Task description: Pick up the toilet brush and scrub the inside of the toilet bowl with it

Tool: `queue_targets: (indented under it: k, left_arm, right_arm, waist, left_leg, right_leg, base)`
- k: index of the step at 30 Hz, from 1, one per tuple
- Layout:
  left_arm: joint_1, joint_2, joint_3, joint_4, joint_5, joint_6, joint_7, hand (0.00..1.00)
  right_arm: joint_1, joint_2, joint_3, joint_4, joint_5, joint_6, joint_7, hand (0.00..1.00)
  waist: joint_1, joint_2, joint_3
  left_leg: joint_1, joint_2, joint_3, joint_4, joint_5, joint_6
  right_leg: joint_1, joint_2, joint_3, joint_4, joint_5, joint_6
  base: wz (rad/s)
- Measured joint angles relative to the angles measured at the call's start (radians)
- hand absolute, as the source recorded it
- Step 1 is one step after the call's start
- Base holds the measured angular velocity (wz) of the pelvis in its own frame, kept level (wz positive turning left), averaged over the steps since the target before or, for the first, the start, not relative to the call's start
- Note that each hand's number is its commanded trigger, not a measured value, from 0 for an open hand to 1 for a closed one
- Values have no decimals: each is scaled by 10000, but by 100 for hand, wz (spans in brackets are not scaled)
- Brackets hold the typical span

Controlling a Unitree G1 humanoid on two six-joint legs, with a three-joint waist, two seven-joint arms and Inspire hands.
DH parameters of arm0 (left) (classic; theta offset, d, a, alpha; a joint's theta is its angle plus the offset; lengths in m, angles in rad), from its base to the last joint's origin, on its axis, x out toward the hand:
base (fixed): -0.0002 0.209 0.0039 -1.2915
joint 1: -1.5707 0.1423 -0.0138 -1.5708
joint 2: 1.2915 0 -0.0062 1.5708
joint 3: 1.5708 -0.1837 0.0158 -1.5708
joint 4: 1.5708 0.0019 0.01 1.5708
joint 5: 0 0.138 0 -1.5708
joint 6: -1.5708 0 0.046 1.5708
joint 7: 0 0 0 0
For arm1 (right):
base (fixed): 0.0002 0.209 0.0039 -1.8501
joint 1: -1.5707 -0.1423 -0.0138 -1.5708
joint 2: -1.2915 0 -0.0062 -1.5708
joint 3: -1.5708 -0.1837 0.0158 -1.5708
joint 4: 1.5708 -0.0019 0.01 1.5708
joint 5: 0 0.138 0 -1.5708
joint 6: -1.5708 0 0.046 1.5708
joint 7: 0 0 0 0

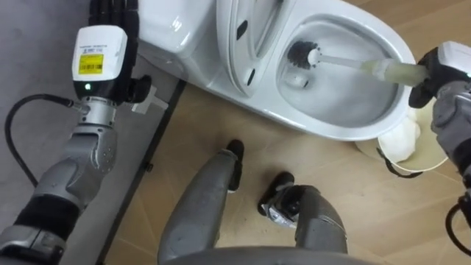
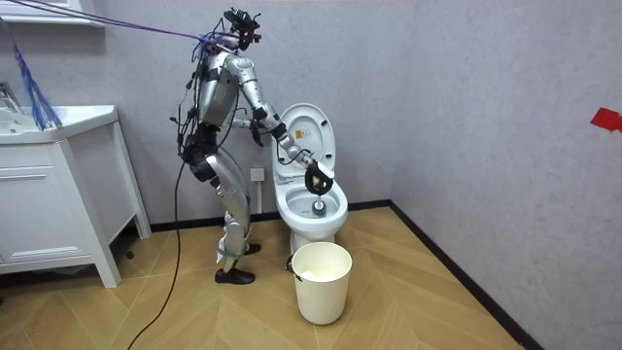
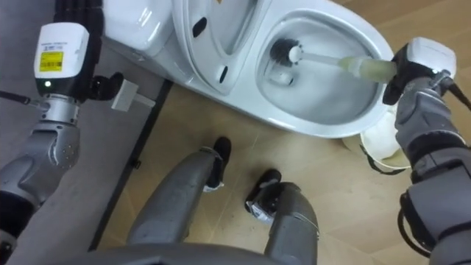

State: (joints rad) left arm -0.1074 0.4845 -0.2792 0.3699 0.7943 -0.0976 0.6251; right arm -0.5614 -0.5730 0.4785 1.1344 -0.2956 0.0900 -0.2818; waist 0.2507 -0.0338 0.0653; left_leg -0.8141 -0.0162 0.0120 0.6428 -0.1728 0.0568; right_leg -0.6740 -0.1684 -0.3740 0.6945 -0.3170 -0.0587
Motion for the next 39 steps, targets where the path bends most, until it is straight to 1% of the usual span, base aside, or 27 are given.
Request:
queue_targets:
  k: [3,4,8,11,13,14,15,16,17,18,19,21,22,23,24,26,27,28,29,30,31,33,36,37,38,39]
  left_arm:
    - [21,-6,-13,-41,25,85,-5,0]
    - [41,-5,-6,-39,25,146,-2,0]
    - [63,-7,-9,-40,21,189,-32,0]
    - [60,-25,-10,-51,44,226,-85,0]
    - [47,-28,-43,-50,46,226,-156,0]
    - [46,-28,-58,-49,45,226,-185,0]
    - [43,-28,-128,-49,20,228,-234,0]
    - [43,-20,-222,-49,27,241,-303,0]
    - [31,-16,-282,-50,27,241,-316,0]
    - [10,-18,-414,-47,14,252,-316,0]
    - [12,-18,-432,-34,5,247,-316,0]
    - [75,-28,-456,31,-22,234,-302,0]
    - [90,-38,-465,61,-159,213,-297,0]
    - [112,-38,-465,79,-179,200,-299,0]
    - [164,-39,-469,98,-197,200,-300,0]
    - [244,-34,-560,85,-276,228,-300,0]
    - [356,-43,-597,23,-540,229,-295,0]
    - [443,-44,-596,10,-835,228,-272,0]
    - [475,-50,-596,10,-992,227,-263,0]
    - [506,-51,-596,12,-1217,224,-261,0]
    - [502,-50,-586,13,-1368,202,-253,0]
    - [514,-50,-580,35,-1428,176,-180,0]
    - [587,33,-589,42,-1641,35,-140,0]
    - [594,35,-590,38,-1649,29,-83,0]
    - [589,35,-591,37,-1676,31,-58,0]
    - [573,39,-595,38,-1765,34,-41,0]
  right_arm:
    - [-20,-9,-15,320,529,-12,-4,100]
    - [-19,-9,-131,329,528,-13,-4,100]
    - [-18,-11,-277,398,256,-21,9,100]
    - [7,-16,-277,285,-701,-7,126,100]
    - [97,-14,-170,-92,-1876,19,394,100]
    - [130,-13,-93,-227,-2135,39,476,100]
    - [199,-5,153,-508,-2733,160,653,100]
    - [277,-10,539,-721,-3239,310,772,100]
    - [348,-25,670,-867,-3470,417,801,100]
    - [476,-78,911,-1099,-3898,589,804,100]
    - [567,-81,934,-1259,-4172,688,818,100]
    - [936,-69,955,-1937,-5100,1044,894,100]
    - [1175,9,938,-2358,-5395,1206,950,100]
    - [1292,31,916,-2569,-5504,1281,988,100]
    - [1535,72,888,-2965,-5843,1413,1039,100]
    - [1886,160,885,-3529,-6168,1646,1082,100]
    - [2092,236,884,-3937,-6414,1804,1157,100]
    - [2264,336,882,-4350,-6701,1961,1252,100]
    - [2335,370,883,-4523,-6838,2006,1307,100]
    - [2480,410,882,-4841,-7045,2143,1402,100]
    - [2564,411,880,-5066,-7255,2226,1541,100]
    - [2641,418,879,-5338,-7417,2315,1680,100]
    - [2597,379,885,-5227,-7350,2322,1737,100]
    - [2546,239,890,-5105,-7059,2317,1695,100]
    - [2497,201,890,-4978,-6760,2303,1635,100]
    - [2295,165,929,-4520,-5928,2251,1504,100]
  waist:
    - [10,2,0]
    - [0,8,2]
    - [-16,14,5]
    - [-15,46,5]
    - [23,124,6]
    - [29,165,6]
    - [72,322,7]
    - [188,461,-26]
    - [261,522,-26]
    - [300,660,-25]
    - [316,701,-24]
    - [295,806,-53]
    - [287,840,-53]
    - [279,858,-64]
    - [230,901,-91]
    - [200,917,-110]
    - [147,962,-147]
    - [37,986,-166]
    - [-3,990,-177]
    - [-40,990,-226]
    - [-83,992,-235]
    - [-150,988,-238]
    - [-148,983,-241]
    - [-74,965,-248]
    - [-33,950,-251]
    - [-6,941,-253]
  left_leg:
    - [-10,25,70,-19,10,12]
    - [-9,31,80,-19,10,13]
    - [-9,34,82,78,7,15]
    - [-17,40,107,156,-27,49]
    - [-4,42,102,143,-33,54]
    - [7,42,97,149,-35,59]
    - [47,70,70,162,-56,85]
    - [78,113,94,141,-78,100]
    - [90,133,103,137,-84,103]
    - [97,117,104,121,-92,116]
    - [97,101,104,110,-91,117]
    - [129,78,108,111,-90,117]
    - [187,91,107,112,-92,113]
    - [217,109,102,107,-98,104]
    - [296,144,89,83,-110,85]
    - [435,173,89,-15,-122,65]
    - [477,215,62,-44,-139,40]
    - [539,229,46,-101,-137,34]
    - [569,234,47,-167,-135,31]
    - [596,255,91,-255,-126,17]
    - [600,265,107,-259,-125,16]
    - [604,267,112,-262,-125,15]
    - [709,268,115,-254,-127,17]
    - [740,269,118,-270,-128,18]
    - [749,273,119,-265,-128,19]
    - [753,268,117,-267,-127,19]
  right_leg:
    - [-47,-6,29,11,2,-2]
    - [-47,-6,29,8,2,-3]
    - [-39,-6,28,20,0,-6]
    - [-44,-27,29,68,-24,0]
    - [-16,-19,15,28,-9,14]
    - [5,-10,12,14,-1,23]
    - [99,41,-12,-66,31,44]
    - [152,93,5,-154,75,54]
    - [168,115,16,-199,104,58]
    - [173,97,6,-193,102,69]
    - [161,82,11,-183,98,75]
    - [170,71,28,-202,92,83]
    - [256,90,5,-242,89,82]
    - [314,119,-8,-299,90,80]
    - [459,166,-112,-426,98,71]
    - [630,238,-116,-572,110,72]
    - [722,316,-124,-708,154,68]
    - [788,347,-132,-802,182,65]
    - [813,359,-123,-838,195,65]
    - [826,386,-102,-911,231,58]
    - [828,393,-94,-913,234,55]
    - [837,400,-92,-923,238,50]
    - [952,417,-70,-976,253,67]
    - [955,420,-18,-974,258,77]
    - [948,417,0,-967,260,82]
    - [949,402,2,-928,260,81]
  base:
    - [-2]
    - [0]
    - [0]
    - [0]
    - [0]
    - [0]
    - [-5]
    - [-9]
    - [-8]
    - [0]
    - [0]
    - [0]
    - [0]
    - [0]
    - [5]
    - [2]
    - [-4]
    - [-3]
    - [-5]
    - [-5]
    - [-5]
    - [0]
    - [0]
    - [-4]
    - [-4]
    - [0]
